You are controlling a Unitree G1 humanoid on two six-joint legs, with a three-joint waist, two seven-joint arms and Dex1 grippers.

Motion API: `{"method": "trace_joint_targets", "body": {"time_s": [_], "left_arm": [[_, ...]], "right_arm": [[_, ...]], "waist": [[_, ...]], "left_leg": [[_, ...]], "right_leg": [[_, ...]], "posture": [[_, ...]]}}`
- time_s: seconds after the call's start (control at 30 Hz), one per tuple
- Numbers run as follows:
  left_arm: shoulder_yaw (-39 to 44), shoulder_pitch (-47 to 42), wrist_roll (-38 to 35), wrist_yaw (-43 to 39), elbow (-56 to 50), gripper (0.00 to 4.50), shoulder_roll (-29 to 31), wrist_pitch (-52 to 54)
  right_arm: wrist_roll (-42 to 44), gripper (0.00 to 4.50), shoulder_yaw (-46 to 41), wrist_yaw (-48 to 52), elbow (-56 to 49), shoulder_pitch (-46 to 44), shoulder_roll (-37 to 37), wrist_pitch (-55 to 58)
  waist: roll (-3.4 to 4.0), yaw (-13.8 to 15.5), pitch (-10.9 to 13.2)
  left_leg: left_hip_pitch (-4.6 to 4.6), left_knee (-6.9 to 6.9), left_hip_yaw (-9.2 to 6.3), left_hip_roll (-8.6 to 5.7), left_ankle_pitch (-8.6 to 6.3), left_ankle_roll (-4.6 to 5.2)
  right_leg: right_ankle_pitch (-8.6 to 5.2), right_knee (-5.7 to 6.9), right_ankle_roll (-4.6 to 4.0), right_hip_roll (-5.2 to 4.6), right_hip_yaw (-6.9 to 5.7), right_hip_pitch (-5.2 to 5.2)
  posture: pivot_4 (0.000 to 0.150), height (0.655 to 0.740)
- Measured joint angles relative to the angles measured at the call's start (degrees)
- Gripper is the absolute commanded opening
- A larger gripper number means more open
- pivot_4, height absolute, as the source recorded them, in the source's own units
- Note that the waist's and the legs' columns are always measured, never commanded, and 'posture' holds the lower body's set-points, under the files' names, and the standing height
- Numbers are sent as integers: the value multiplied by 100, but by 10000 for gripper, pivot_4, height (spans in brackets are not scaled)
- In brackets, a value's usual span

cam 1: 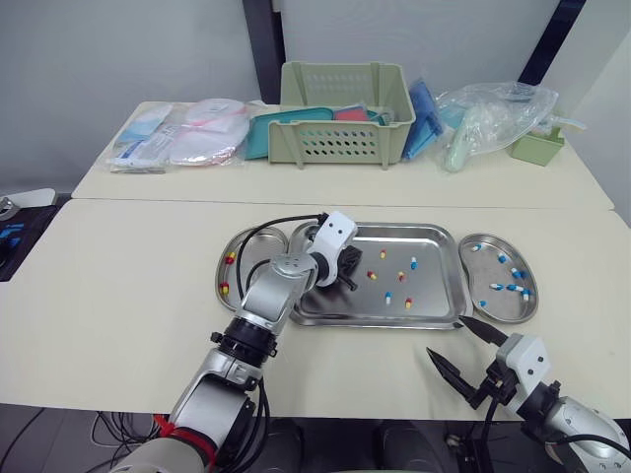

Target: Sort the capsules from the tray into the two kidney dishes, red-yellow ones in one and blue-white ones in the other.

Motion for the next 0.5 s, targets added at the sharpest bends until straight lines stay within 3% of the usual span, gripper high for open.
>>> {"method": "trace_joint_targets", "body": {"time_s": [0.27,0.5], "left_arm": [[770,373,-601,-411,-2327,231,1112,1160],[1786,1072,-960,-441,-3137,231,2248,1893]], "right_arm": [[-66,45000,28,113,-16,-49,-182,-171],[217,45000,180,893,-3,-686,-823,-267]], "waist": [[7,-7,-2],[5,-12,-1]], "left_leg": [[0,0,1,1,1,-1],[1,4,-2,3,0,1]], "right_leg": [[0,0,0,-1,2,0],[0,2,0,1,0,1]], "posture": [[1500,7400],[1500,7400]]}}
